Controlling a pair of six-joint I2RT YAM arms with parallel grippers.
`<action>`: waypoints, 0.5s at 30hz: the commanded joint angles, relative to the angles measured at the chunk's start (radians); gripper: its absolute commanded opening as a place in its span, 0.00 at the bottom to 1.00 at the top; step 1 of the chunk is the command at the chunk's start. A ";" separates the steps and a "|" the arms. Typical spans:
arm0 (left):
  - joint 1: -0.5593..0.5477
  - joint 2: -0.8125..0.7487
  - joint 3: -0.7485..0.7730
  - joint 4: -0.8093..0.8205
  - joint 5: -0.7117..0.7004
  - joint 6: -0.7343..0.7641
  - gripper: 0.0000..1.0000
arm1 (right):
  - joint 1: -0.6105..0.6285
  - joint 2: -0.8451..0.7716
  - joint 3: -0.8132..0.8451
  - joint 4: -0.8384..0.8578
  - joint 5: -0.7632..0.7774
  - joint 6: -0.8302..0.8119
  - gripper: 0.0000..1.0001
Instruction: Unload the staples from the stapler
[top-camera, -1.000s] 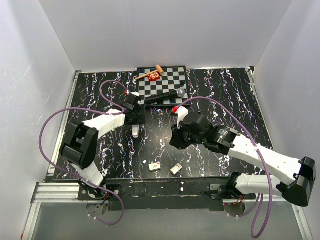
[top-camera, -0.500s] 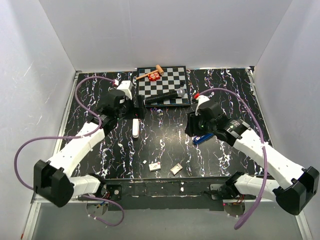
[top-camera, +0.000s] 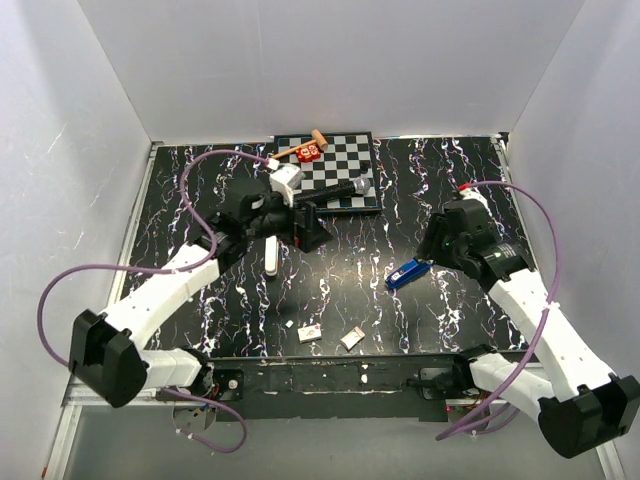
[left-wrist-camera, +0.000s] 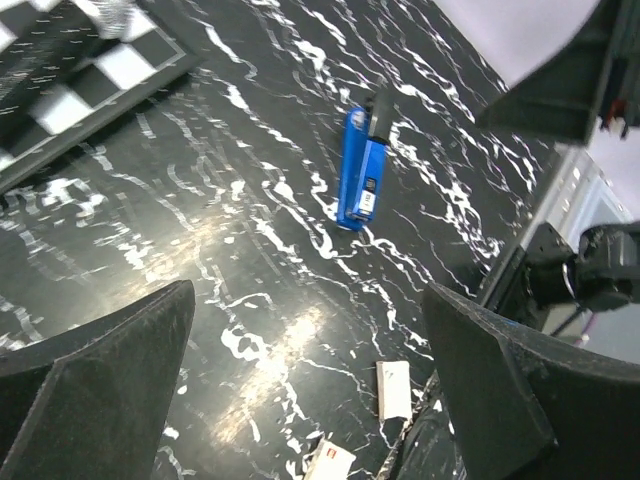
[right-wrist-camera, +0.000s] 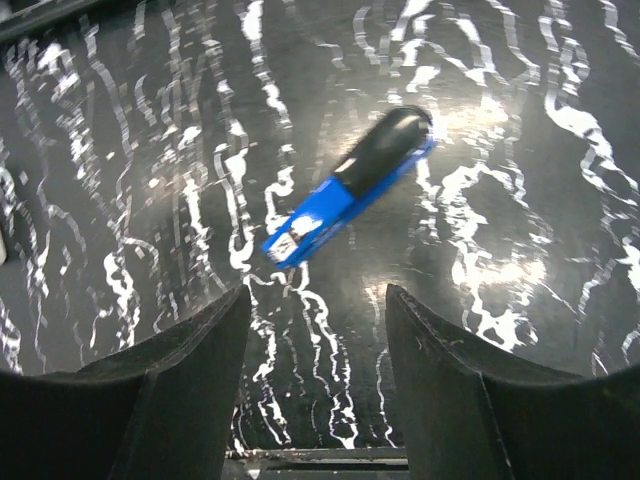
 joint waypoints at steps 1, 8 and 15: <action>-0.098 0.098 0.099 0.033 0.038 0.070 0.98 | -0.105 -0.027 -0.023 -0.059 0.058 0.061 0.65; -0.205 0.316 0.264 0.036 0.001 0.147 0.98 | -0.169 -0.099 -0.106 -0.081 0.082 0.156 0.67; -0.310 0.512 0.415 0.037 -0.075 0.240 0.98 | -0.176 -0.206 -0.146 -0.124 0.133 0.216 0.74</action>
